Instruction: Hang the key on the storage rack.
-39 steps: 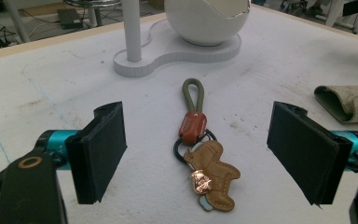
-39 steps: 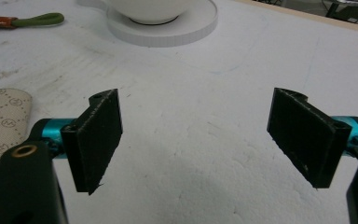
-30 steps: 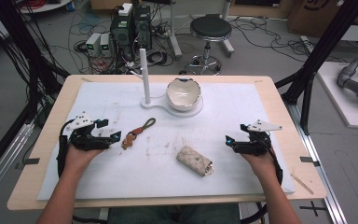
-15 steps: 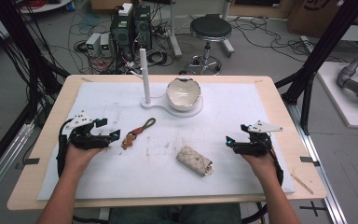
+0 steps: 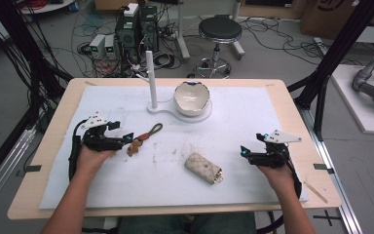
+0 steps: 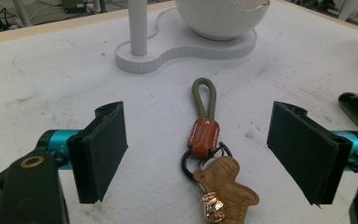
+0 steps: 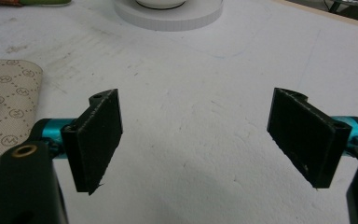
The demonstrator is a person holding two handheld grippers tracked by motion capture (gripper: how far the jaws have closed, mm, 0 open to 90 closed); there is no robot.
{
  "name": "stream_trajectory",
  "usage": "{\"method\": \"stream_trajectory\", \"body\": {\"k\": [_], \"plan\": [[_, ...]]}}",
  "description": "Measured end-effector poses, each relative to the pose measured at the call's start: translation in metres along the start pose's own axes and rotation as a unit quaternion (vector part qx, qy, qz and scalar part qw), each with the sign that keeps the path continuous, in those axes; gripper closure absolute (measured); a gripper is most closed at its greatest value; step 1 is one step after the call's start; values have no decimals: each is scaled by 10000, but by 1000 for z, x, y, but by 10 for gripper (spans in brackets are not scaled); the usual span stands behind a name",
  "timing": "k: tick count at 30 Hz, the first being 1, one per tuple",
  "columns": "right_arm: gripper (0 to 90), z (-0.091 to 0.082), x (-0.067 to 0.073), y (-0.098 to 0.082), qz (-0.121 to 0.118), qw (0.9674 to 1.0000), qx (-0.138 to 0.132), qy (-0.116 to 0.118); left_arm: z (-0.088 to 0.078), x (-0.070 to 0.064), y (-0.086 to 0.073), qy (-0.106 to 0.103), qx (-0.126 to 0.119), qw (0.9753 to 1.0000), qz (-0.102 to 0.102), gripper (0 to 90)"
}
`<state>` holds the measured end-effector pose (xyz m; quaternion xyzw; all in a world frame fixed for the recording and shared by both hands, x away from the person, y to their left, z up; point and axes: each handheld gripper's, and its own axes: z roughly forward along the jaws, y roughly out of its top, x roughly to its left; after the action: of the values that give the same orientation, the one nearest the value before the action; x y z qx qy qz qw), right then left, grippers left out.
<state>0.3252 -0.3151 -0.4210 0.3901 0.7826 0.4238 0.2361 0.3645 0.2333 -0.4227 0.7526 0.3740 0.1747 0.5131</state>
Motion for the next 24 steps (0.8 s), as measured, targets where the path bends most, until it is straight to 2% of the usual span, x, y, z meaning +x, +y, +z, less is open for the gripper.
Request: {"method": "stream_trajectory", "body": {"k": [9, 12, 13, 15, 24], "plan": [[184, -11, 0, -8, 24, 10000, 53, -69, 19, -1, 2, -87, 187, 9998, -55, 211], [184, -13, 0, -9, 22, 9999, 58, -86, 25, -2, 3, -124, 282, 9995, -7, 211], [184, -16, 0, -11, 19, 9999, 76, -105, 30, -3, 4, -118, 348, 9993, 80, 214], [184, -17, 0, -12, 42, 9999, 83, -112, 32, -4, 5, -125, 369, 9992, 70, 224], [184, -27, -2, -19, 95, 9997, 113, -208, 54, -8, 4, -74, 783, 9966, 266, 260]]}}
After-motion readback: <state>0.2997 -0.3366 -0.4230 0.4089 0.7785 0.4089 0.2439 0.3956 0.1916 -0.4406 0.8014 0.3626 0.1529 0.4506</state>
